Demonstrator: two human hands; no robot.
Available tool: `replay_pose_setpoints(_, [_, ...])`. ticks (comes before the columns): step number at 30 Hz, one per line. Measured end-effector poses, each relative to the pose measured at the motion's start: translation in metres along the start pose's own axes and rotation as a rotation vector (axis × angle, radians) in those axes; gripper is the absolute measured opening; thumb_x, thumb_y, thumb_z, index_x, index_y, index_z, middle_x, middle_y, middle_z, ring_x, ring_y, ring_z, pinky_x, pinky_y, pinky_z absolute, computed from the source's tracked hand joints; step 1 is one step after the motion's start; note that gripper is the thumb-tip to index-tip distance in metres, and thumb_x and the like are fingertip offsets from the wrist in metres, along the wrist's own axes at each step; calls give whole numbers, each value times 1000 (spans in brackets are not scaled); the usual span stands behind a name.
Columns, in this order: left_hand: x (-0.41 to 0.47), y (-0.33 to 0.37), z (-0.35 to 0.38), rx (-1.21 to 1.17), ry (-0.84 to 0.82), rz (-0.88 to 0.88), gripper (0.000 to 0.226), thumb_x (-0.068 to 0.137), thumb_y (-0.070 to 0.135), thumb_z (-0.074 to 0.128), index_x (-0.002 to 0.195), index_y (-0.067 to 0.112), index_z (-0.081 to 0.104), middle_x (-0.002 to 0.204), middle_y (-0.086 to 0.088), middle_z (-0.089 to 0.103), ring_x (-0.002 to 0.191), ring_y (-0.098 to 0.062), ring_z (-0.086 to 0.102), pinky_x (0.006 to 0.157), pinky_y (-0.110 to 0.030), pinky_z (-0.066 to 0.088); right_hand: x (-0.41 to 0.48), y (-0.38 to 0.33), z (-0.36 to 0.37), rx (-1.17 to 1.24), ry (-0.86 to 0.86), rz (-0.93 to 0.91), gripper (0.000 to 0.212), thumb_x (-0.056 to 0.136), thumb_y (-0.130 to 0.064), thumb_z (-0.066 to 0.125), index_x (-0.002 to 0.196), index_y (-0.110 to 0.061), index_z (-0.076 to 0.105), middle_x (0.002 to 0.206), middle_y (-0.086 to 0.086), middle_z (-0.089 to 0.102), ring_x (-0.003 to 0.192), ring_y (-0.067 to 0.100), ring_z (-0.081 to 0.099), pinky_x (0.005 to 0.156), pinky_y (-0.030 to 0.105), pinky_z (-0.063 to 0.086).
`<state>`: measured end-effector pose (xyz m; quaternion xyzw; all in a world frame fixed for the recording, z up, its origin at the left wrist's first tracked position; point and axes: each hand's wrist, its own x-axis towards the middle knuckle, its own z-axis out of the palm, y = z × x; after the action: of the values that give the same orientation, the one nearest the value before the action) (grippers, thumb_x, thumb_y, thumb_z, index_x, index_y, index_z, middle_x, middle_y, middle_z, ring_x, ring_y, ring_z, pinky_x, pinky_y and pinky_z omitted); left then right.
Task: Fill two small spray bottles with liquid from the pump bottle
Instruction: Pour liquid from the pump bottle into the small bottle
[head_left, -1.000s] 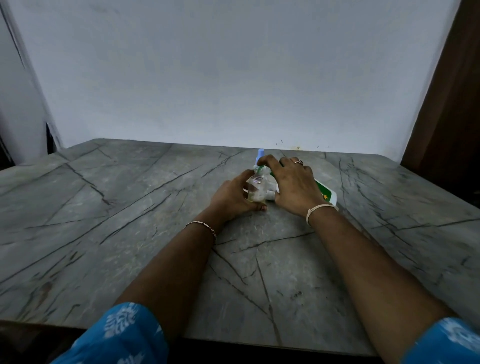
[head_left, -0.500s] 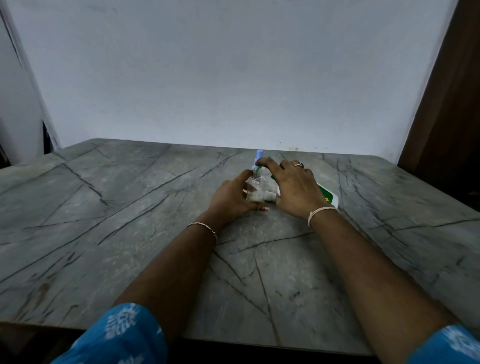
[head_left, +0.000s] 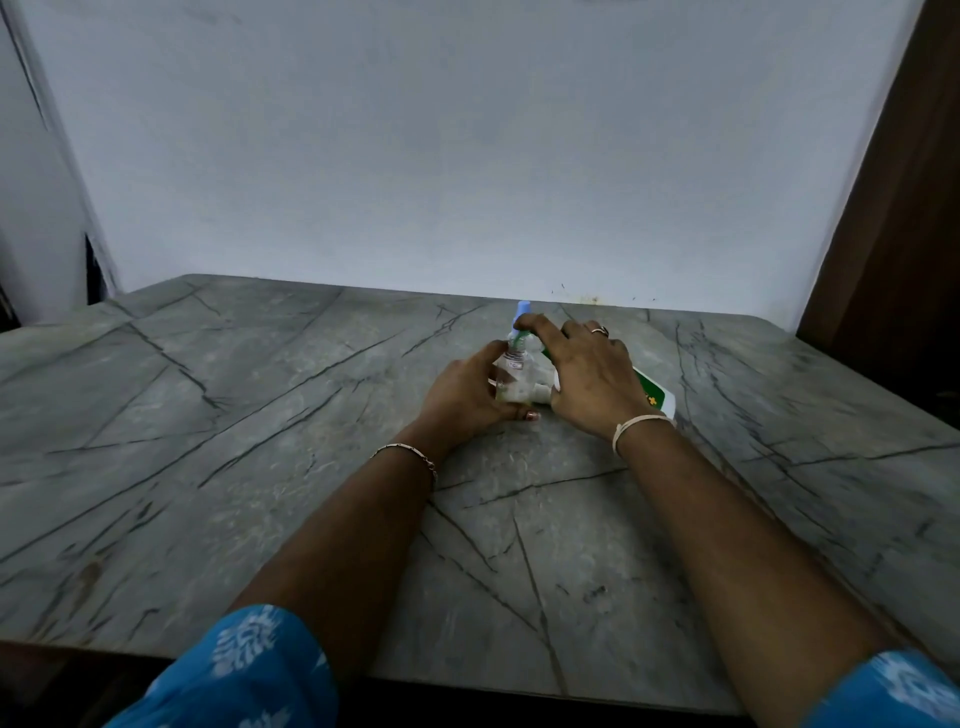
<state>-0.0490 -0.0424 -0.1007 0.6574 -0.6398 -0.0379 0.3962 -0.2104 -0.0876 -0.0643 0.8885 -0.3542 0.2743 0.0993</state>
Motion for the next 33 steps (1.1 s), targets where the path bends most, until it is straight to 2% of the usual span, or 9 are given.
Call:
replay_pose_setpoints(4, [1,0,0,6,-6,8,91,58,46,86,136,27,43,105,6,68,82,-6,59,77,-22,49,-3,4,-2,-34,-20,-20,93,81,-21,67,147,-48,8,108,9,54,109,30,49,89,46,43])
replay_pose_setpoints(8, [0,0,0,-1,-6,5,90,58,44,86,135,28,44,102,8,67,78,-4,58,72,-18,45,-3,4,-4,-12,-32,-9,84,79,-18,67,144,-44,20,106,7,53,110,31,49,91,45,42])
replay_pose_setpoints(13, [1,-1,1,2,-7,-7,87,56,46,87,131,31,46,100,8,68,78,-6,61,70,-18,45,-1,1,-3,7,-22,15,77,77,-19,69,139,-35,27,113,7,56,113,32,49,92,47,42])
replay_pose_setpoints(16, [2,-1,1,1,-10,-12,86,56,47,86,131,31,46,99,9,67,76,-6,61,67,-16,43,1,-1,-2,20,-23,24,76,75,-17,67,140,-31,30,113,8,56,113,33,48,92,47,42])
replay_pose_setpoints(19, [2,-1,1,1,-6,-18,87,57,48,86,132,31,45,96,13,64,76,-3,59,64,-12,40,-1,-1,-3,13,-19,18,78,76,-17,68,140,-35,28,112,8,56,114,32,49,92,46,42])
replay_pose_setpoints(26, [2,-3,2,-10,-4,-7,86,56,47,86,131,32,46,99,10,67,81,-6,62,75,-22,50,-4,1,-5,27,-34,10,81,76,-17,70,138,-41,25,108,6,56,111,30,51,92,46,42])
replay_pose_setpoints(33, [2,-5,3,-27,-3,-12,89,56,46,87,133,32,45,103,8,68,83,-8,64,79,-25,53,1,-6,-2,26,-27,47,79,74,-21,71,140,-29,28,115,9,56,112,32,49,92,48,42])
